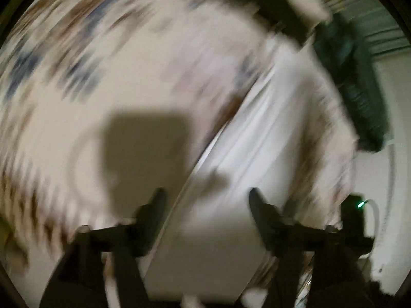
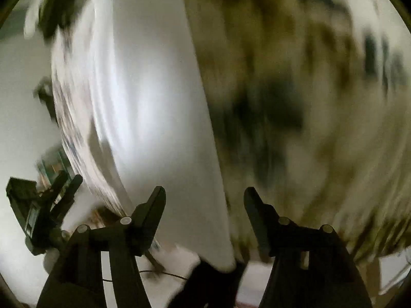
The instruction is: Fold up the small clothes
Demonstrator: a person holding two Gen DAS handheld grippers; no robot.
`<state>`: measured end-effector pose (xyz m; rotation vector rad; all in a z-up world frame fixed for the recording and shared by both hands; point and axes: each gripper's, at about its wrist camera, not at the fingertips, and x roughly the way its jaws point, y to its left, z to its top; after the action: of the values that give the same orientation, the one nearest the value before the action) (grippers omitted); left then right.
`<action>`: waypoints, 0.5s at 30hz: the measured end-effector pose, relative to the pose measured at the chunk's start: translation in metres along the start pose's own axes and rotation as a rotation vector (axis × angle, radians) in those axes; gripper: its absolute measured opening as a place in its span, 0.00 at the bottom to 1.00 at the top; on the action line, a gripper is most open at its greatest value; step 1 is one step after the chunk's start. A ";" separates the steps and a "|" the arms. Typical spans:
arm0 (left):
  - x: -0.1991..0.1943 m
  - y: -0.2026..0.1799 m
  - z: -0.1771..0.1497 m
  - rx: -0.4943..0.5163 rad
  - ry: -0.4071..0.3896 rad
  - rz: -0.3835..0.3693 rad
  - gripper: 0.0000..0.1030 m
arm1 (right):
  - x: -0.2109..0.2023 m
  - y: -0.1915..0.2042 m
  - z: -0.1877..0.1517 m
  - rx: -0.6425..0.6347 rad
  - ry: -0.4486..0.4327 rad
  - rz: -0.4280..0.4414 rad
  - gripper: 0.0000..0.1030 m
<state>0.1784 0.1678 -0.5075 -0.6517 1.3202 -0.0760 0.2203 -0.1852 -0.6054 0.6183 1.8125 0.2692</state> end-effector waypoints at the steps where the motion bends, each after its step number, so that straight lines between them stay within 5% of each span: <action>1: 0.014 -0.014 0.037 0.037 -0.027 -0.059 0.64 | -0.012 0.001 0.021 0.017 -0.044 0.019 0.63; 6: 0.084 -0.065 0.144 0.157 -0.050 -0.173 0.64 | -0.066 0.009 0.124 0.080 -0.298 0.097 0.63; 11: 0.155 -0.100 0.212 0.212 -0.033 -0.194 0.62 | -0.091 -0.006 0.198 0.160 -0.372 0.236 0.63; 14: 0.162 -0.104 0.217 0.272 -0.056 -0.166 0.03 | -0.090 -0.013 0.213 0.189 -0.374 0.229 0.63; 15: 0.163 -0.106 0.223 0.274 -0.056 -0.164 0.03 | -0.087 -0.012 0.213 0.195 -0.368 0.235 0.63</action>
<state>0.4586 0.1035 -0.5762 -0.5226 1.1738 -0.3637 0.4350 -0.2683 -0.6102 0.9557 1.4211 0.1246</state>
